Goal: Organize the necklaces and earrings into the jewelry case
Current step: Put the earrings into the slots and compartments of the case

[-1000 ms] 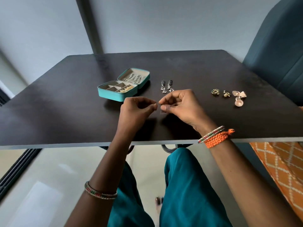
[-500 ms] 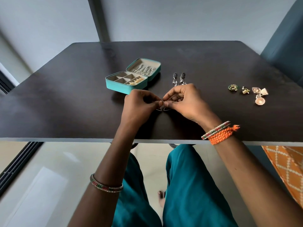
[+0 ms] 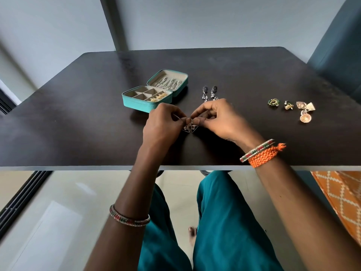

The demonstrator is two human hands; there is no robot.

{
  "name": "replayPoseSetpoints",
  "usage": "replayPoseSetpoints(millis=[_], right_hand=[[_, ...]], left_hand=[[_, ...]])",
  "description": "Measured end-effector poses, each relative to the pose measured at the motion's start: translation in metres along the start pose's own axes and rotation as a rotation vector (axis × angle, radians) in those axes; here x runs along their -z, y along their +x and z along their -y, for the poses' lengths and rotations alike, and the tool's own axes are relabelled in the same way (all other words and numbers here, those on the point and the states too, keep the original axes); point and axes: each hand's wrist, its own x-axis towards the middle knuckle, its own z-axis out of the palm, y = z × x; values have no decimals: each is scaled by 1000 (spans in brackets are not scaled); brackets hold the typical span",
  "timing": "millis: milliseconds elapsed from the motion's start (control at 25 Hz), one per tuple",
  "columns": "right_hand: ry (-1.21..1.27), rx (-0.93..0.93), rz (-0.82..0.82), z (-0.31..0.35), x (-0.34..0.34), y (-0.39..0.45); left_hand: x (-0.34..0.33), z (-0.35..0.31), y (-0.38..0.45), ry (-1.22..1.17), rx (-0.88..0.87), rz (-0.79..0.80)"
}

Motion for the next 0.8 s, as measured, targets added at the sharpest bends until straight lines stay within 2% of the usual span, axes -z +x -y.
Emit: replayPoseSetpoints(millis=[160, 240, 400, 560, 720, 800], right_hand=[[42, -30, 47, 0, 17, -7], [56, -15, -17, 1, 34, -16], [48, 22, -216, -6, 83, -35], [65, 15, -421, -24, 132, -48], [-20, -106, -613, -70, 168, -50], [-88, -134, -635, -87, 173, -44]], left_hand=[[0, -3, -4, -45, 22, -82], [-2, -10, -5, -58, -6, -105], [-16, -49, -5, -121, -204, -151], [-59, -96, 5, -297, -346, -9], [-122, -124, 24, -406, -275, 161], [-139, -131, 36, -411, -216, 155]])
